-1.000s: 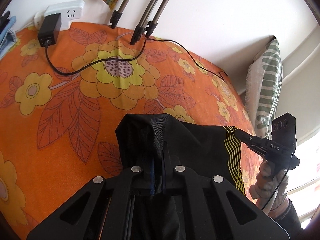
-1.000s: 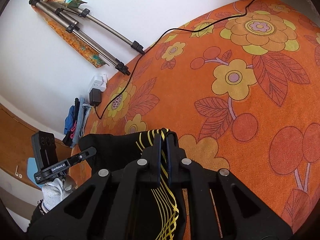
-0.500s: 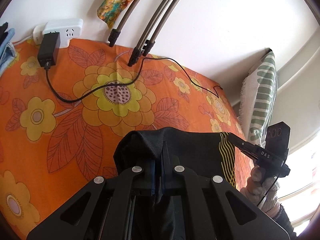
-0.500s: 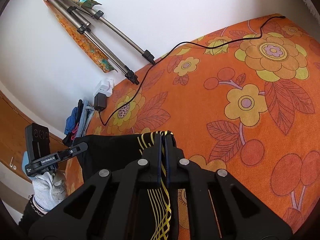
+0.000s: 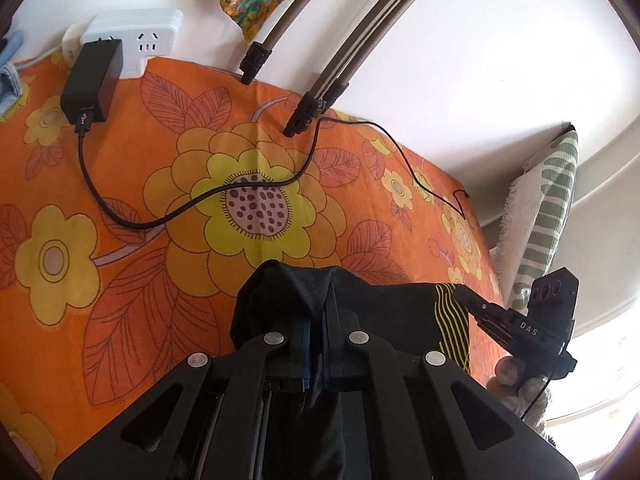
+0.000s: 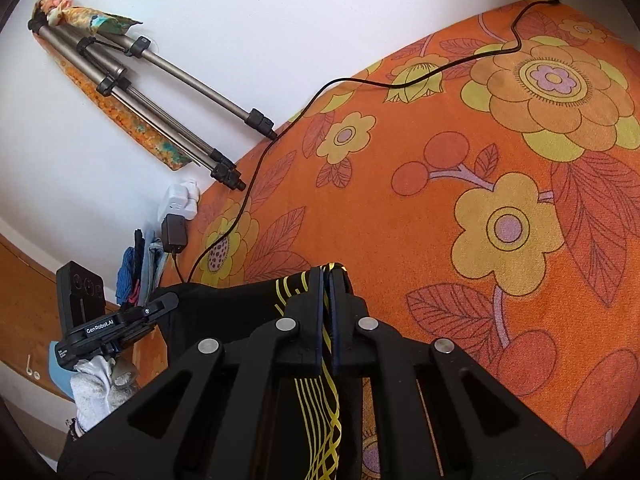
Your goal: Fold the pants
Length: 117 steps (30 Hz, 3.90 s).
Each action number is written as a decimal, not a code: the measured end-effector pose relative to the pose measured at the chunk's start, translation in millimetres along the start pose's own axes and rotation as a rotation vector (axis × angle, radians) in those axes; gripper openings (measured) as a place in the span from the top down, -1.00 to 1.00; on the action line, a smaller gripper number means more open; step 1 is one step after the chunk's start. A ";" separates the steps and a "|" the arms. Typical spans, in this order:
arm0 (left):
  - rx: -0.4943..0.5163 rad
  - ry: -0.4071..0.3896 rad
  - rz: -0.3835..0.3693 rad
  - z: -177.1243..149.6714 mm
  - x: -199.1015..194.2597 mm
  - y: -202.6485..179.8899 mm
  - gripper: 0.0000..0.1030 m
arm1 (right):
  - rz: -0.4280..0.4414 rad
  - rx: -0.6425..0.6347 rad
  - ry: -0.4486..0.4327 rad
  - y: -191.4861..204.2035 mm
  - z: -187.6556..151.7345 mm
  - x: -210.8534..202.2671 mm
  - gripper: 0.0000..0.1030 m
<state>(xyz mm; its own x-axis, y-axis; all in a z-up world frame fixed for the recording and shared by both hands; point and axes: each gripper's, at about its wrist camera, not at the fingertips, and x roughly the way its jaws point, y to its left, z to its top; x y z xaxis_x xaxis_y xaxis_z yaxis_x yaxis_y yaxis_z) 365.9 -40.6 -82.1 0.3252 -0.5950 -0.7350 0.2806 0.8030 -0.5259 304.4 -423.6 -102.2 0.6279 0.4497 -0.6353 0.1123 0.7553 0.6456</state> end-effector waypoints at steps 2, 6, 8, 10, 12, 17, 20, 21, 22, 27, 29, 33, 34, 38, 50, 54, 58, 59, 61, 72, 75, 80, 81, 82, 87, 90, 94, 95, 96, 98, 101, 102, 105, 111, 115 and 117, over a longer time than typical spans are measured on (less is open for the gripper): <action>0.011 0.013 0.001 -1.1 0.3 1.2 0.95 | -0.012 -0.036 0.007 5.0 -1.2 -0.9 0.89; -0.030 0.018 -0.007 -1.1 3.1 8.5 0.89 | -0.014 -0.043 0.035 4.9 -5.7 -3.2 0.78; -0.028 0.027 -0.006 -3.7 4.6 7.2 0.78 | -0.011 -0.054 0.043 4.6 -8.7 -5.4 0.60; -0.003 0.033 0.019 -7.6 5.6 3.2 0.74 | -0.002 -0.071 0.055 6.2 -11.2 -6.7 0.59; 0.022 0.026 0.042 -10.1 6.2 0.8 0.74 | -0.011 -0.093 0.060 9.2 -12.9 -5.9 0.59; 0.055 -0.008 0.044 -12.7 -3.7 -4.6 0.95 | -0.012 -0.112 0.046 15.4 -14.4 -5.6 0.92; 0.025 -0.039 -0.003 -7.4 -15.4 -2.8 0.95 | 0.011 -0.114 0.018 20.5 -10.0 -15.3 0.94; 0.013 -0.047 -0.017 -3.8 -17.7 -0.9 0.95 | 0.024 -0.107 0.006 20.9 -6.5 -18.3 0.94; 0.001 -0.056 -0.022 0.5 -19.0 1.3 0.95 | 0.027 -0.103 -0.007 21.2 -2.8 -20.7 0.94; -0.009 -0.064 0.011 18.3 -4.7 11.5 0.95 | 0.007 -0.088 -0.044 14.0 13.0 -11.5 0.94; -0.027 -0.051 0.022 22.1 5.8 17.2 0.95 | -0.013 -0.092 -0.037 12.6 13.4 0.0 0.94; -0.038 -0.058 0.042 28.1 14.4 24.3 0.95 | -0.022 -0.082 -0.043 10.4 14.7 13.5 0.95; -0.038 -0.054 0.051 28.9 16.9 25.5 0.95 | -0.028 -0.084 -0.043 9.6 15.8 16.1 0.94; -0.022 -0.054 0.085 30.7 24.3 28.1 0.95 | -0.071 -0.106 -0.032 9.0 15.8 27.2 0.95; 0.022 -0.061 0.119 36.1 -3.3 22.2 0.37 | -0.085 -0.127 -0.077 3.0 19.2 -15.3 0.73; -0.005 -0.099 0.092 33.2 -23.1 30.5 0.01 | -0.042 -0.156 -0.057 1.6 15.9 -22.1 -0.10; 0.004 -0.061 0.107 24.4 -18.5 34.3 -0.08 | -0.037 -0.238 -0.010 14.9 7.2 -7.5 -0.15; 0.006 -0.052 0.113 22.3 -15.4 34.4 -0.08 | -0.033 -0.253 0.007 17.8 6.0 -2.3 -0.15; 0.002 -0.033 0.113 19.1 -8.4 34.8 -0.11 | -0.033 -0.273 0.027 22.4 4.5 6.2 -0.16; 0.065 -0.039 0.190 13.7 11.0 28.4 -0.13 | -0.092 -0.301 0.026 25.6 7.0 21.9 -0.27; 0.076 -0.028 0.192 13.9 17.3 26.6 -0.13 | -0.111 -0.316 0.050 24.4 5.7 30.3 -0.27; 0.099 -0.049 0.203 14.7 22.0 21.2 -0.13 | -0.127 -0.352 0.059 29.4 4.3 37.6 -0.29; 0.103 -0.053 0.200 14.6 22.6 20.4 -0.13 | -0.131 -0.360 0.058 30.7 3.7 38.5 -0.29; 0.107 -0.057 0.197 14.2 23.0 19.8 -0.13 | -0.136 -0.367 0.057 31.7 2.8 39.1 -0.29; 0.130 -0.085 0.200 12.3 25.2 17.7 -0.13 | -0.131 -0.386 0.060 34.0 1.4 40.7 -0.32; 0.135 -0.100 0.211 11.5 26.5 16.2 -0.13 | -0.116 -0.395 0.071 35.4 1.0 42.6 -0.23; 0.157 -0.115 0.222 11.1 29.9 11.2 -0.12 | -0.114 -0.418 0.081 40.8 -2.1 45.3 -0.02; 0.161 -0.119 0.228 10.7 30.7 9.8 -0.12 | -0.117 -0.421 0.080 41.4 -2.5 45.3 0.07; 0.166 -0.121 0.238 10.0 31.5 8.7 0.00 | -0.114 -0.421 0.081 41.1 -2.3 45.1 0.14; 0.171 -0.125 0.245 9.5 33.3 7.3 0.49 | -0.101 -0.409 0.091 38.8 -1.9 45.9 0.56; 0.140 -0.126 0.214 10.1 34.8 8.9 0.73 | -0.103 -0.416 0.100 40.0 -3.3 48.3 0.76; 0.132 -0.128 0.211 9.9 34.8 9.1 0.76 | -0.102 -0.424 0.096 41.8 -4.2 48.1 0.79; 0.118 -0.149 0.203 7.9 31.7 8.8 0.79 | -0.089 -0.422 0.076 45.5 -5.6 45.3 0.86; 0.139 -0.212 0.176 2.2 3.2 -4.8 0.81 | -0.067 -0.390 0.018 51.6 -8.9 29.1 0.89; 0.175 -0.267 0.155 -4.3 -30.1 -23.7 0.81 | -0.065 -0.417 -0.038 69.1 -15.1 4.1 0.90; 0.191 -0.300 0.147 -9.0 -47.8 -33.0 0.82 | -0.064 -0.433 -0.079 78.9 -19.3 -13.5 0.90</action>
<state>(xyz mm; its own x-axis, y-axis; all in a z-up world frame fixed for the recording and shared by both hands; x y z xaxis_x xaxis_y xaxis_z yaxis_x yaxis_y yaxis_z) 333.0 -38.3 -33.5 0.6161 -0.4805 -0.6242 0.3652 0.8763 -0.3141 290.0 -360.9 -51.0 0.6887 0.3702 -0.6234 -0.1694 0.9182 0.3581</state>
